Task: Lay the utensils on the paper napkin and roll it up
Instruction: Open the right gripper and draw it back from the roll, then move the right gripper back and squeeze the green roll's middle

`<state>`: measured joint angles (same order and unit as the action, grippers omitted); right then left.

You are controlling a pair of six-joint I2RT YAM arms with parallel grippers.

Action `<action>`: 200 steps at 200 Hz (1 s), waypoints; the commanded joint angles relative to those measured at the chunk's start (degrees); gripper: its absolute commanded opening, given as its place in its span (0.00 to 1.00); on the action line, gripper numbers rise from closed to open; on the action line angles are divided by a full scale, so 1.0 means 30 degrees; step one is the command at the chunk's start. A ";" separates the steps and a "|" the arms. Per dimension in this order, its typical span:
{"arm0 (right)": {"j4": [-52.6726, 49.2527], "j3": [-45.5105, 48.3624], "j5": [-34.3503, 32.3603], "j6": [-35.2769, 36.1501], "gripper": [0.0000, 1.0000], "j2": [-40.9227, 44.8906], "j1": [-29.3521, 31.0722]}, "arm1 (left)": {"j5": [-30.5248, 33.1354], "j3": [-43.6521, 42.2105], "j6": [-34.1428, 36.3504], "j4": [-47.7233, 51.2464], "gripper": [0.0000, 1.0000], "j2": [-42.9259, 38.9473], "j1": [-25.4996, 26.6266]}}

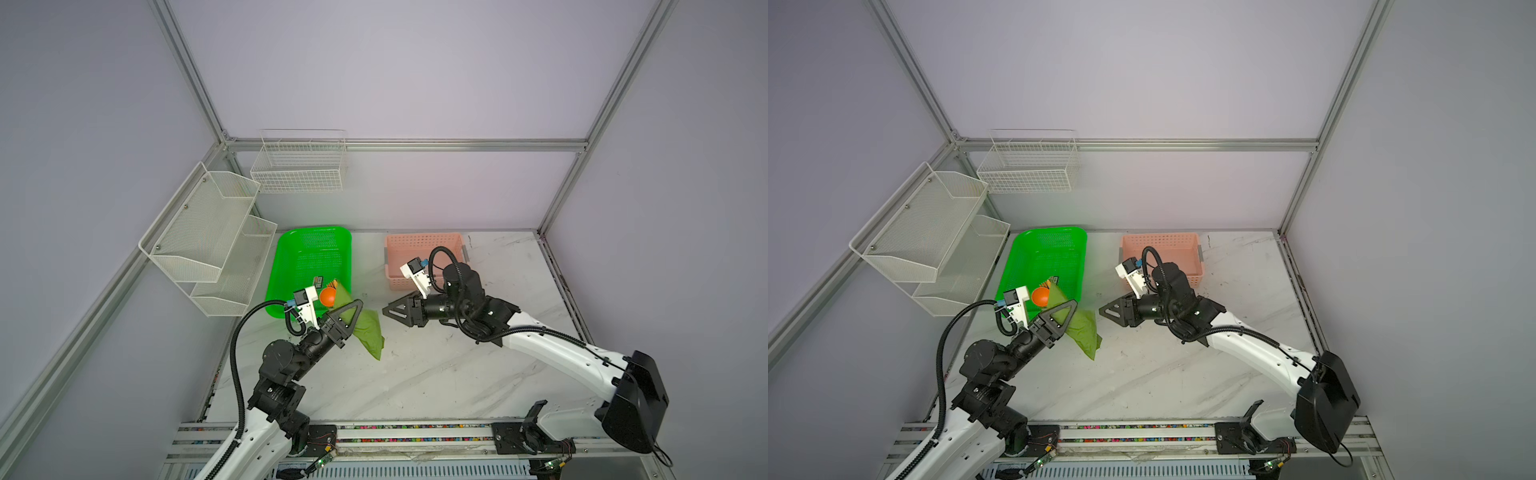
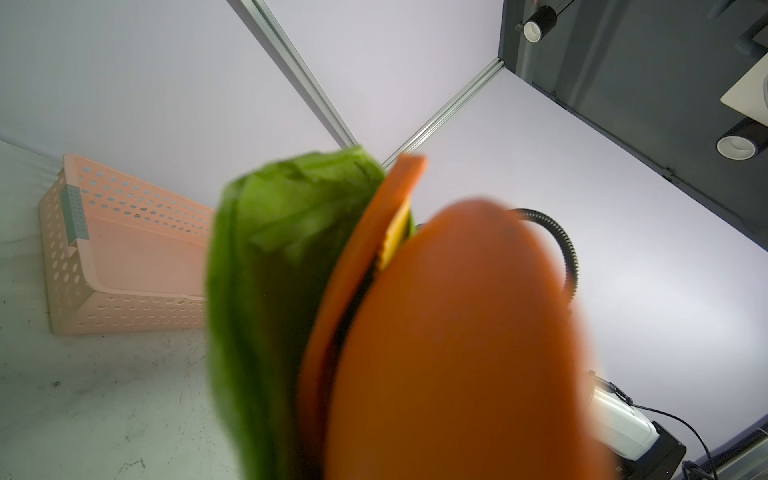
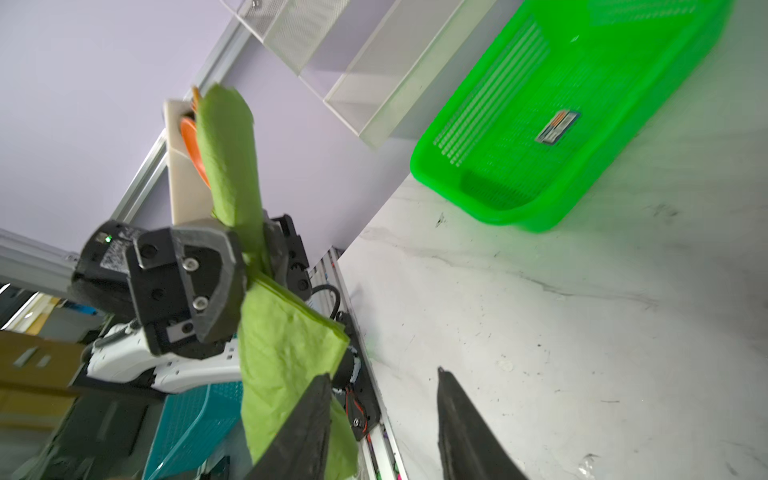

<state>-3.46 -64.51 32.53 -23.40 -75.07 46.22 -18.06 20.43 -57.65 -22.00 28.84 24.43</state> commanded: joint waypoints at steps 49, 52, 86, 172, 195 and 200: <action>-0.5114 -0.3536 -0.1489 0.3794 0.56 0.0594 0.2209 | -0.0206 0.1336 0.0495 -0.0258 0.00 0.0200 -0.0202; -0.5151 -0.3584 -0.1512 0.3871 0.56 0.0418 0.2452 | -0.0217 0.1354 0.0495 -0.0277 0.00 0.0216 -0.0202; -0.4048 -0.3222 -0.1065 0.4159 0.65 -0.0244 0.3372 | -0.0363 0.1482 0.0488 -0.0219 0.00 0.0319 -0.0213; -0.3394 -0.3393 -0.0628 0.4504 0.66 -0.2146 0.4108 | -0.0459 0.1338 0.0263 -0.0596 0.00 0.0523 -0.0231; -0.3011 -0.3274 -0.0689 0.4382 0.66 -0.2506 0.4134 | -0.0594 0.1336 0.0151 -0.0784 0.00 0.0640 -0.0231; -0.2955 -0.3231 -0.0715 0.4388 0.66 -0.2592 0.4135 | -0.0620 0.1321 0.0129 -0.0817 0.00 0.0669 -0.0232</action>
<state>-14.72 -74.35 29.69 -11.20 -82.17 58.26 -18.59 20.43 -57.49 -21.39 30.72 24.05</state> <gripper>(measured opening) 0.658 0.134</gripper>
